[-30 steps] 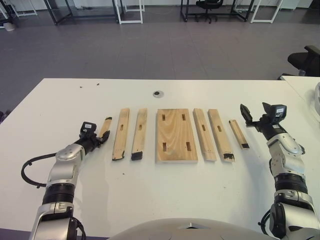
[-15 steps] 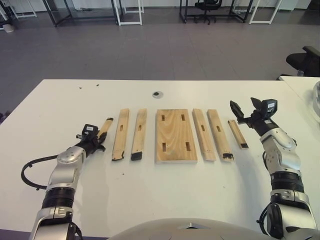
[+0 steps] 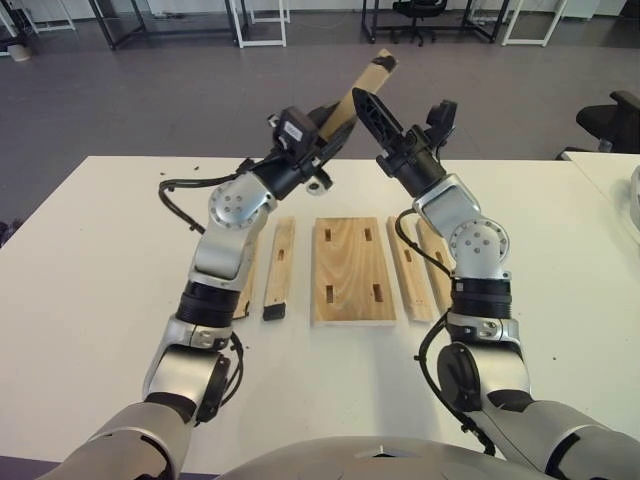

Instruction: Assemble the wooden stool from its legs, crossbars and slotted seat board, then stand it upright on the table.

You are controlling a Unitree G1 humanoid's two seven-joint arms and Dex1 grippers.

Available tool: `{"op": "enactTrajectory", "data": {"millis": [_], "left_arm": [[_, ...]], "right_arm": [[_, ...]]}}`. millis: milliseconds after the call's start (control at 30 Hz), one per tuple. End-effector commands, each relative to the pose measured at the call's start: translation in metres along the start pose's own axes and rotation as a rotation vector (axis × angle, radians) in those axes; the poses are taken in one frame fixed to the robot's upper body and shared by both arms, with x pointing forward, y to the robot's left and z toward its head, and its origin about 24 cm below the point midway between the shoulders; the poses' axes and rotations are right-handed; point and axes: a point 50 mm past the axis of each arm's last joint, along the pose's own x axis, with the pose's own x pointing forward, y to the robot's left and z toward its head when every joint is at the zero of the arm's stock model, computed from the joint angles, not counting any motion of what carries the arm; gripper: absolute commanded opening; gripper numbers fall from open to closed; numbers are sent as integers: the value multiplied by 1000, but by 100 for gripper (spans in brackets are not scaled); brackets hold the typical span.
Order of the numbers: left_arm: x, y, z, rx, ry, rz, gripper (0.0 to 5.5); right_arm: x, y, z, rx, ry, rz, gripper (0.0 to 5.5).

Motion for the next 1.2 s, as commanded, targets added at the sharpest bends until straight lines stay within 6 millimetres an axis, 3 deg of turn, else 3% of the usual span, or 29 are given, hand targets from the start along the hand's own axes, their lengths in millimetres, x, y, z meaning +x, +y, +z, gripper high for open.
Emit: {"op": "enactTrajectory", "data": {"millis": [33, 567, 767, 800, 900, 1033, 1100, 1200], "left_arm": [[-1, -6, -1, 36, 12, -41, 129], [-9, -7, -7, 89, 55, -108, 129], [-10, -14, -12, 94, 82, -146, 129], [-11, -16, -14, 92, 94, -159, 166], [-20, -19, -25, 102, 145, -169, 212], [-41, -6, -40, 79, 217, -45, 280], [-47, 5, -44, 71, 237, 74, 325], [-59, 26, -50, -32, 258, 290, 332]], "right_arm": [[3, 14, 14, 47, -83, 48, 376], [-4, 10, 5, 114, -15, 4, 74], [-9, 8, 3, 94, -43, -31, 41], [-11, 4, 5, 73, -63, -64, 41], [-45, -22, 10, -89, -109, -250, 41], [-111, -51, 4, -172, -150, -549, 41], [-132, -58, -2, -193, -148, -655, 41], [-150, -68, -12, -232, -125, -754, 41]]}}
